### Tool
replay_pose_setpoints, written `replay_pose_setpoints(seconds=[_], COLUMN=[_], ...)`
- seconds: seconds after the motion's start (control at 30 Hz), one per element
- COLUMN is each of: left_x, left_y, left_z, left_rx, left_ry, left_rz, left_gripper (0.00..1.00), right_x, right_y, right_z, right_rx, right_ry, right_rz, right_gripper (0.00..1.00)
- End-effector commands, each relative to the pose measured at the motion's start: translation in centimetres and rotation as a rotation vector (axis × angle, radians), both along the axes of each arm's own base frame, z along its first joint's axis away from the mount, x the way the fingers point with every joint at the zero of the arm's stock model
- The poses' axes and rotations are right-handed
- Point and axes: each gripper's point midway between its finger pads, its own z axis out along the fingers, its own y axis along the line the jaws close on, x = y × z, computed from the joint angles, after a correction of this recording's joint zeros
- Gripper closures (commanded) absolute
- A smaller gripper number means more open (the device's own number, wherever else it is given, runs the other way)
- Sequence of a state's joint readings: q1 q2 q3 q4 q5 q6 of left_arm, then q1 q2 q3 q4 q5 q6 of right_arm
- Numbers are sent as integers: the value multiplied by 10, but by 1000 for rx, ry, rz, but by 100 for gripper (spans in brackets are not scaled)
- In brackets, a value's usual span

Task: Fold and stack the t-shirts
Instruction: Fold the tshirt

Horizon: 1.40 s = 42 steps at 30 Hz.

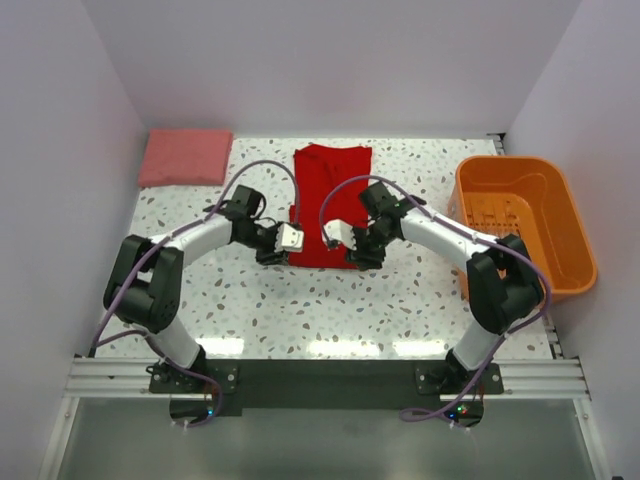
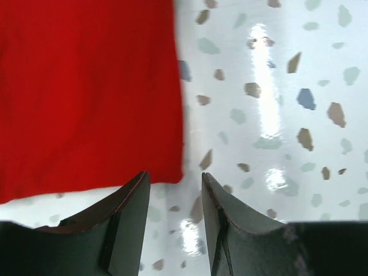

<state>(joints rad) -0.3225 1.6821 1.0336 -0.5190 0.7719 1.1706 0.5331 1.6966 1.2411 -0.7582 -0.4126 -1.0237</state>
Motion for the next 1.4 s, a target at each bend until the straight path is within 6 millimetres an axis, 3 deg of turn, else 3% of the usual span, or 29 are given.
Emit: replay_pose_setpoints(seconds=[0.0, 0.17, 0.37, 0.67, 0.7, 0.73, 0.8, 0.87, 0.93, 1.1, 1.2, 1.37], left_x=[-6, -10, 4, 3, -2, -4, -7, -5, -4, 11, 16, 14], left_y=[-14, -19, -21, -16, -13, -12, -9, -9, -10, -16, -16, -16], left_z=[4, -5, -14, -34, -38, -44, -46, -41, -34, 18, 44, 70], left_rx=[-27, -26, 1, 69, 93, 105, 123, 113, 96, 43, 28, 4], left_ry=[-95, -88, -93, -61, -42, -17, 0, -20, -36, -110, -146, -121], left_rz=[-35, -27, -10, -37, -54, -61, -63, -45, -25, 24, 53, 128], left_gripper=[54, 53, 53, 56, 59, 69, 79, 91, 100, 100, 100, 100], right_x=[3, 10, 11, 4, 5, 6, 9, 11, 12, 26, 26, 18], right_y=[3, 8, 11, -6, -7, -8, -10, -9, -7, 6, 9, 1], right_z=[-10, -24, -42, -74, -75, -76, -76, -69, -59, 3, 29, 48], right_rx=[22, 7, -12, -99, -107, -113, -120, -111, -96, 4, 40, 30], right_ry=[-33, -50, -37, -35, -34, -38, -49, -67, -72, -138, -155, -154], right_rz=[-37, -35, 2, 44, 36, 29, 14, 7, -8, -77, -87, -102], right_gripper=[52, 52, 55, 61, 69, 74, 91, 100, 100, 100, 100, 100])
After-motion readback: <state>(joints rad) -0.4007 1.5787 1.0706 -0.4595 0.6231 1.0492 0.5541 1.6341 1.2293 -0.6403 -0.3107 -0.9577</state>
